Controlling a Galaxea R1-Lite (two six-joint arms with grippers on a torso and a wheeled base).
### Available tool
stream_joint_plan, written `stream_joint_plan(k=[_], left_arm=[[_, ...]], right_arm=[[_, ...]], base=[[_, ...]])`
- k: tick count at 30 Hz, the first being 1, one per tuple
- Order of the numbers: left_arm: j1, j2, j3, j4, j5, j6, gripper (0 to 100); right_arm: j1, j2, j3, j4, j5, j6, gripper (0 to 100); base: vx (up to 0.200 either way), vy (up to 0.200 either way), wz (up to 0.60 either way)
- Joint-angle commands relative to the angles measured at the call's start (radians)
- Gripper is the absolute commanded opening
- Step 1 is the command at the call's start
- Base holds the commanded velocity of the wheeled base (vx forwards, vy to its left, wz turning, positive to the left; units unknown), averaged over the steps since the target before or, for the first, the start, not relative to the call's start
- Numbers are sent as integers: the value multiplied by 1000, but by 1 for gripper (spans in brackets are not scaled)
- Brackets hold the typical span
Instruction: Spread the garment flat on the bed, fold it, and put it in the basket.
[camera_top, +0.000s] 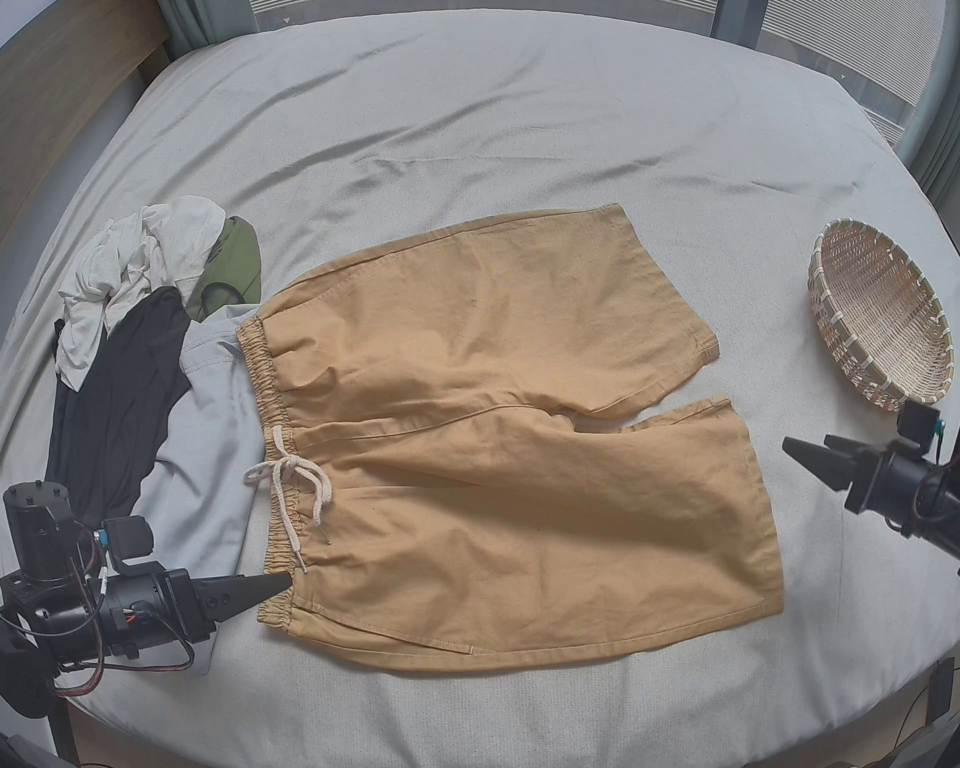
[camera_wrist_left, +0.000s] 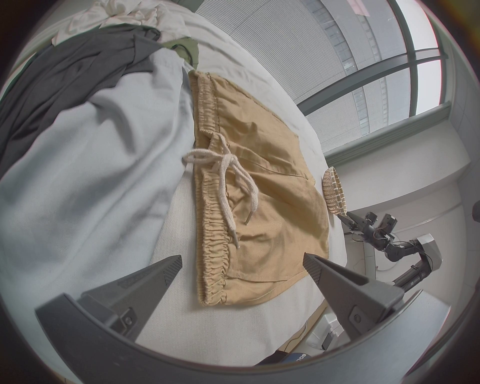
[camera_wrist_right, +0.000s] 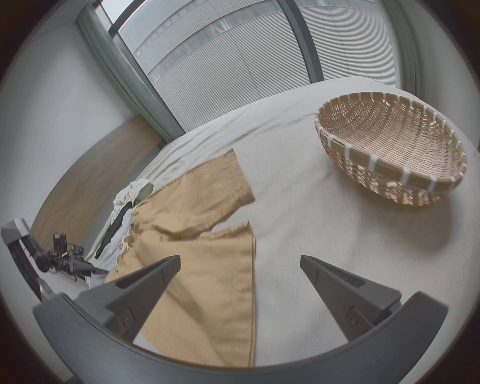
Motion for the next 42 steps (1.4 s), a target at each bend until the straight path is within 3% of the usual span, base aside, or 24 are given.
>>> stream_joint_plan(k=[1, 32, 33, 42], left_arm=[[6, -13, 18, -23, -2, -1, 100], [6, -48, 67, -26, -7, -1, 100], [4, -48, 67, -26, -7, -1, 100], [4, -45, 76, -26, -13, -1, 100]], right_arm=[[17, 165, -109, -5, 4, 32, 100], [128, 390, -292, -5, -45, 38, 100], [126, 392, -294, -5, -47, 38, 0], [118, 390, -301, -10, -45, 38, 0]], base=[[0, 0, 0], [0, 0, 0], [0, 0, 0], [0, 0, 0]])
